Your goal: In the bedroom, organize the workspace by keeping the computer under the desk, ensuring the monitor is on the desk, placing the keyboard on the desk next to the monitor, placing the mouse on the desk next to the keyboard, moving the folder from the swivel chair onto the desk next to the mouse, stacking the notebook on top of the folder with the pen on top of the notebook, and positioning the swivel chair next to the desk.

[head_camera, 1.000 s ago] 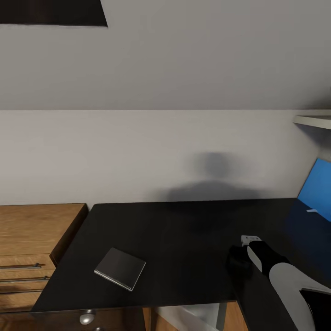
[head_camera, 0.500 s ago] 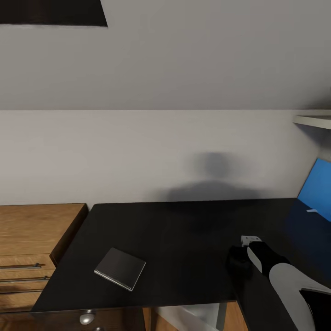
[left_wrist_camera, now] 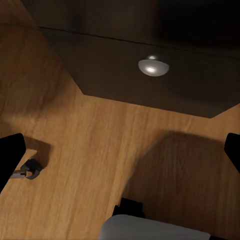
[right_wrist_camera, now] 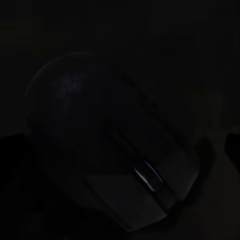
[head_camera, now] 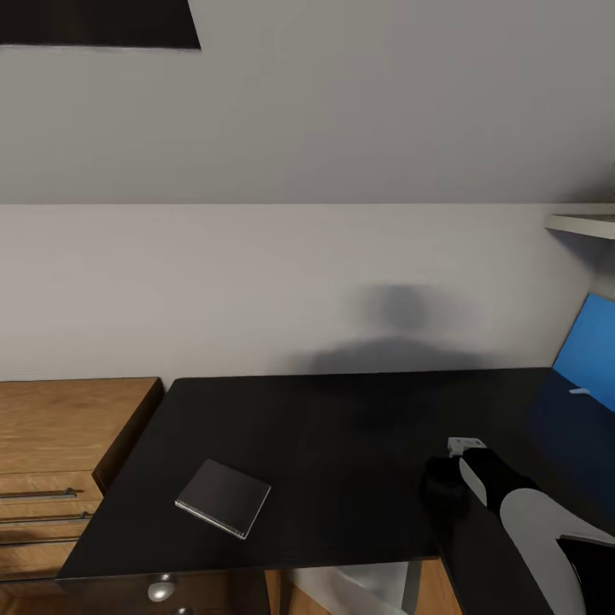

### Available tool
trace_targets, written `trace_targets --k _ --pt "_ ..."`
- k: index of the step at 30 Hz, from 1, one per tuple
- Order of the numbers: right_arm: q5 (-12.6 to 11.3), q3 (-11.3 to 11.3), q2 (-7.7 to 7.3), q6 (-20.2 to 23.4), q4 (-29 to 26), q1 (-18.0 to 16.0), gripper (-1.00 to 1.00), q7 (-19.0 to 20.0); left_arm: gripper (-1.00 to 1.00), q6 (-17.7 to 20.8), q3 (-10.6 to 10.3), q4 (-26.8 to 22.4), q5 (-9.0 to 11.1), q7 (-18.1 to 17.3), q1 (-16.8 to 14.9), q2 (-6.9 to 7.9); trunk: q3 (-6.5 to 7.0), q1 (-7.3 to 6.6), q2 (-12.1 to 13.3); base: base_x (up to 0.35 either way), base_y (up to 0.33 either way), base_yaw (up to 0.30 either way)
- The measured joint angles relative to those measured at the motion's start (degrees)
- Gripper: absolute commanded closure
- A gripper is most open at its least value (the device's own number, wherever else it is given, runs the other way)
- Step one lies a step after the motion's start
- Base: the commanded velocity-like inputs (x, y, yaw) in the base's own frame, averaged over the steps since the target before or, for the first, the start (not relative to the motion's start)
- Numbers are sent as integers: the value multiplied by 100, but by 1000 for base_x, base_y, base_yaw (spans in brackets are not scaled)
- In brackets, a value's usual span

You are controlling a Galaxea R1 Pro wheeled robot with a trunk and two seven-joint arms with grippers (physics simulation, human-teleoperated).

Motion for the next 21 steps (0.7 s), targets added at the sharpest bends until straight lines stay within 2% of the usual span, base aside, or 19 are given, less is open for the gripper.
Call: trace_targets --k 8,9,21 --pt "0 0 0 0 0 0 -100 0 -100 0 0 -3 6 0 0 1 0 0 0 0 0 0" --pt "1 0 0 0 0 0 100 0 -100 0 0 -4 6 0 0 1 0 0 0 0 0 0" --pt "128 43 14 10 -32 0 100 -9 -100 0 4 -8 5 0 1 3 0 1 0 0 0 0"
